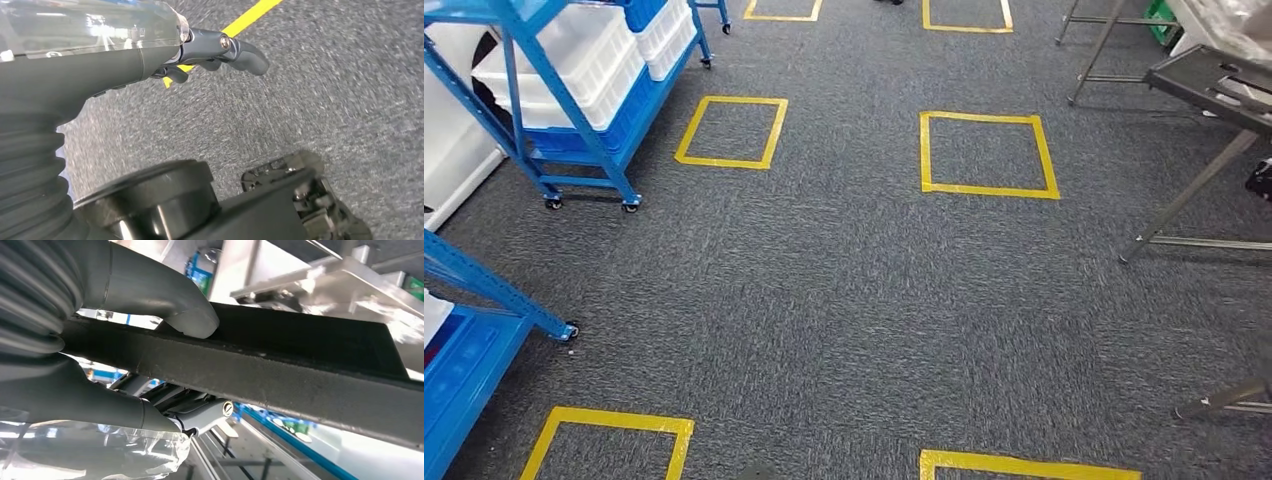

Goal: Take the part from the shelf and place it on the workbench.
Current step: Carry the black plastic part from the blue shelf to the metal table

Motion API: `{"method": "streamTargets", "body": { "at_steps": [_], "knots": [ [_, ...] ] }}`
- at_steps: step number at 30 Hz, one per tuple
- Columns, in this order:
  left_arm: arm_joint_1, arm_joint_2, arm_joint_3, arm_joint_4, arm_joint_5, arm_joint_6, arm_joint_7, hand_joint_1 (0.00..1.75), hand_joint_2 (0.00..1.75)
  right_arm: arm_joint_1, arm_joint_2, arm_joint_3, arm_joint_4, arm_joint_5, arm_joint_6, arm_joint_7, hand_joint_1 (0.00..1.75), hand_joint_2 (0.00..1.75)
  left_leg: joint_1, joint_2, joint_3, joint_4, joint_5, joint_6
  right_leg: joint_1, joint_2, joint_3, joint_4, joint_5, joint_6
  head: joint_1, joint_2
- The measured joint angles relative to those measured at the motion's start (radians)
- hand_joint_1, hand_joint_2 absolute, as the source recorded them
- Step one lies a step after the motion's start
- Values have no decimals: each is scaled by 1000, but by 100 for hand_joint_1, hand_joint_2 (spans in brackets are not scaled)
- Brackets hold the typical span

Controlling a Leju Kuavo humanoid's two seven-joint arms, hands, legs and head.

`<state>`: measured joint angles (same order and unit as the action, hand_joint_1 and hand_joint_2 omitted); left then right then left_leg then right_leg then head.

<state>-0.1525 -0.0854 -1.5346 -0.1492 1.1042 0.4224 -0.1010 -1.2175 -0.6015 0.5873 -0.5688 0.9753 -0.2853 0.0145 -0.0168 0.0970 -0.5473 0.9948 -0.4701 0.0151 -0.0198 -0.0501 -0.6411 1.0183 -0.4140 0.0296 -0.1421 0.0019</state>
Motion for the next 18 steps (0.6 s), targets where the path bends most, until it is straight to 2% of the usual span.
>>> {"method": "streamTargets", "body": {
  "at_steps": [1,2,3,5,6,7,8,9,10,11,13,14,15,16,17,18],
  "knots": [
    [-2,0,-1,0,-5,-5,2,0,175,2,-3,0,0,-2,-1,0,175,175,0,8,1,1,-3,-4,-1,12,-2,1,0,-6,0,0],
    [-4,0,-2,0,-8,-10,5,0,175,4,-6,-1,1,-3,-1,-1,175,175,2,2,0,6,-10,-10,-2,22,-3,1,0,-12,0,0],
    [-7,0,-3,0,-11,-16,8,0,175,4,-9,-1,1,-5,-1,-1,175,175,5,-16,-7,24,-24,-15,-3,32,-3,1,1,-19,0,0],
    [-10,0,-7,0,-15,-29,15,0,175,5,-11,-3,0,-8,-3,-2,175,175,11,-66,-51,123,-78,-20,-3,52,-2,-1,2,-30,0,0],
    [-12,0,-8,0,-19,-35,18,0,175,7,-11,-3,-1,-10,-4,-3,175,175,12,-81,-85,196,-111,-20,-1,63,-2,-1,2,-34,0,0],
    [-14,0,-8,0,-23,-40,21,0,175,11,-11,-3,-1,-11,-5,-4,175,175,12,-86,-120,265,-134,-19,1,75,-2,0,2,-36,0,0],
    [-17,0,-9,0,-25,-44,23,0,175,16,-11,-3,-2,-12,-6,-5,175,175,12,-88,-144,310,-143,-16,4,88,-2,1,2,-37,0,0],
    [-20,0,-10,0,-27,-46,25,0,175,21,-11,-3,-2,-13,-6,-6,175,175,11,-89,-152,319,-132,-13,6,101,-2,2,2,-38,0,0],
    [-21,0,-11,0,-26,-47,27,0,175,24,-12,-4,-2,-14,-6,-6,175,175,11,-92,-142,289,-104,-8,8,115,-1,3,2,-38,0,0],
    [-20,0,-12,0,-26,-47,28,0,175,26,-12,-5,-3,-14,-6,-6,175,175,10,-104,-116,224,-62,-2,8,129,-1,4,2,-38,0,0],
    [-18,1,-14,0,-26,-48,29,0,175,30,-12,-7,-4,-14,-7,-5,175,175,11,-159,-60,89,1,10,6,155,-4,5,4,-34,0,0],
    [-16,1,-14,1,-26,-48,28,0,175,33,-12,-7,-4,-13,-7,-2,175,175,10,-180,-42,47,14,14,2,168,-7,4,7,-29,0,0],
    [-15,2,-15,1,-26,-48,27,0,175,38,-12,-8,-4,-12,-7,0,175,175,11,-190,-34,29,13,16,-2,181,-11,3,10,-23,0,0],
    [-15,2,-15,1,-26,-48,25,0,175,42,-13,-8,-4,-10,-7,3,175,175,10,-182,-29,19,14,18,-6,196,-14,-1,15,-15,0,0],
    [-15,3,-15,1,-26,-49,21,0,175,47,-14,-8,-4,-8,-7,4,175,175,10,-169,-25,9,18,21,-10,199,-17,-3,18,-9,0,0],
    [-17,3,-15,1,-26,-51,18,0,175,50,-17,-9,-4,-6,-7,5,175,175,10,-157,-19,-4,24,25,-9,182,-21,0,15,-5,0,0]
  ]
}}
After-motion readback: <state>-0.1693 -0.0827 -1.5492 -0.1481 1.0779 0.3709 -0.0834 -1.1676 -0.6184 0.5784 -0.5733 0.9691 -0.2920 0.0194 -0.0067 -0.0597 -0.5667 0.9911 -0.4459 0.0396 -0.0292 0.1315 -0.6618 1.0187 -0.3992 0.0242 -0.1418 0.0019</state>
